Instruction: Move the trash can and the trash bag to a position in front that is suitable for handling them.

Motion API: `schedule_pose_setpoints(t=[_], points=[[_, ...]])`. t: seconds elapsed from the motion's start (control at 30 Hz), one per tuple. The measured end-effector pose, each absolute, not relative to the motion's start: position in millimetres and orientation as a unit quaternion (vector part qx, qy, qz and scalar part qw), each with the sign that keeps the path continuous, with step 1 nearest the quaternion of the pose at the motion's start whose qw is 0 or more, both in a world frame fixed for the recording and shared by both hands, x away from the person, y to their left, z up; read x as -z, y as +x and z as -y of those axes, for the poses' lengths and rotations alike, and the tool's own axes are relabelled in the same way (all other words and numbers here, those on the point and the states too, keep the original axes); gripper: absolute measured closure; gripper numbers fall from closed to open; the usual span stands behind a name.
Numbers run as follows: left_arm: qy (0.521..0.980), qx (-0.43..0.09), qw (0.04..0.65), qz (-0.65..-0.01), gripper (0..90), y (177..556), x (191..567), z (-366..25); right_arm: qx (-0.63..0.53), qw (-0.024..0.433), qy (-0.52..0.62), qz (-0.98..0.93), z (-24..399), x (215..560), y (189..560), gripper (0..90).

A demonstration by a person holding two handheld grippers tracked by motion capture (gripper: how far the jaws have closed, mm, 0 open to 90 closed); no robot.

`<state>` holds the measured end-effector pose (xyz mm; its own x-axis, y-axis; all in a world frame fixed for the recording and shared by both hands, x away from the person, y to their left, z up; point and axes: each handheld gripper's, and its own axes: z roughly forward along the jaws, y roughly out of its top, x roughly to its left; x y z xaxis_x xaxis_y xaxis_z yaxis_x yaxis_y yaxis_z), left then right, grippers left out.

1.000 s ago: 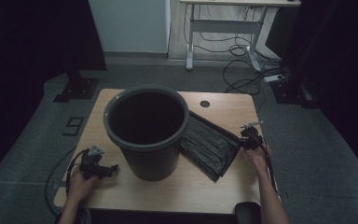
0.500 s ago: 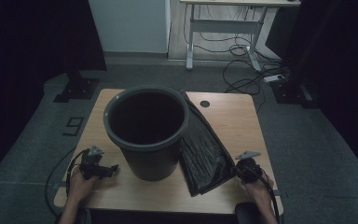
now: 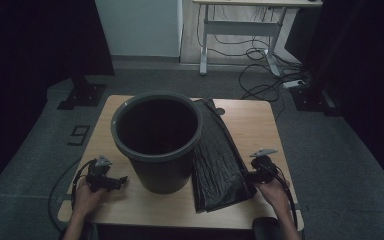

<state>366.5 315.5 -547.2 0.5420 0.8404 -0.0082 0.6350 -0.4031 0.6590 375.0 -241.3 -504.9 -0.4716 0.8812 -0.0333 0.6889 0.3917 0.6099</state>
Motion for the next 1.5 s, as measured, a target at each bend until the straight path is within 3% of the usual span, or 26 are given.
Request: schedule_pose_setpoints(t=[0.03, 0.07, 0.1, 0.17, 0.3, 0.47, 0.5, 0.53, 0.57, 0.63, 0.73, 0.8, 0.97, 1.03, 1.13, 1.17, 1.2, 1.23, 1.3, 1.33, 1.5], points=[[0.821, -0.165, 0.311, -0.449, 0.0, 366, 547, -316, -0.26, 0.175, 0.486, -0.816, 238, 510, 383, 48.9], [0.822, -0.165, 0.311, -0.448, 0.0, 366, 547, -315, -0.238, 0.163, 0.488, -0.824, 232, 519, 394, 68.3], [0.822, -0.165, 0.311, -0.448, 0.0, 366, 547, -315, -0.238, 0.163, 0.488, -0.824, 232, 519, 394, 68.3], [0.822, -0.165, 0.311, -0.447, 0.0, 365, 547, -315, -0.233, 0.146, 0.478, -0.834, 225, 525, 395, 86.3], [0.822, -0.164, 0.311, -0.447, 0.0, 365, 547, -315, -0.236, 0.133, 0.467, -0.842, 218, 524, 384, 88.5], [0.822, -0.163, 0.311, -0.448, 0.0, 364, 547, -315, -0.248, 0.112, 0.427, -0.862, 196, 522, 342, 86.7], [0.822, -0.164, 0.311, -0.448, 0.0, 364, 547, -315, -0.25, 0.096, 0.402, -0.876, 187, 522, 321, 75.5], [0.822, -0.164, 0.31, -0.449, 0.0, 363, 547, -314, -0.25, 0.096, 0.402, -0.876, 187, 522, 321, 75.5], [0.821, -0.164, 0.31, -0.449, 0.0, 363, 547, -314, -0.258, 0.104, 0.398, -0.874, 190, 519, 310, 56.7], [0.821, -0.164, 0.31, -0.45, 0.0, 363, 547, -314, -0.262, 0.115, 0.402, -0.87, 194, 517, 309, 52.5], [0.821, -0.164, 0.31, -0.45, 0.0, 364, 547, -314, -0.281, 0.167, 0.468, -0.821, 229, 499, 337, 39.1], [0.821, -0.164, 0.311, -0.45, 0.0, 364, 547, -314, -0.282, 0.175, 0.481, -0.812, 235, 497, 349, 38.5], [0.821, -0.164, 0.311, -0.449, 0.0, 365, 547, -314, -0.285, 0.167, 0.526, -0.783, 243, 508, 430, 37.2], [0.821, -0.164, 0.311, -0.449, 0.0, 365, 547, -314, -0.273, 0.173, 0.53, -0.784, 240, 511, 440, 36.8], [0.821, -0.164, 0.311, -0.45, 0.0, 364, 547, -314, -0.247, 0.197, 0.533, -0.785, 233, 517, 468, 37.6], [0.821, -0.164, 0.311, -0.451, 0.0, 364, 547, -314, -0.226, 0.202, 0.539, -0.786, 231, 521, 482, 43.3], [0.821, -0.164, 0.311, -0.451, 0.0, 364, 547, -314, -0.226, 0.202, 0.539, -0.786, 231, 521, 482, 43.3], [0.82, -0.164, 0.311, -0.451, 0.0, 364, 547, -314, -0.218, 0.2, 0.541, -0.787, 231, 523, 486, 47.0], [0.821, -0.164, 0.31, -0.451, 0.0, 363, 547, -314, -0.213, 0.182, 0.545, -0.79, 234, 526, 494, 70.2], [0.821, -0.165, 0.31, -0.451, 0.0, 363, 547, -314, -0.216, 0.176, 0.545, -0.791, 235, 526, 494, 75.8], [0.82, -0.165, 0.311, -0.452, 0.0, 363, 547, -314, -0.209, 0.175, 0.543, -0.795, 244, 525, 487, 84.5]])
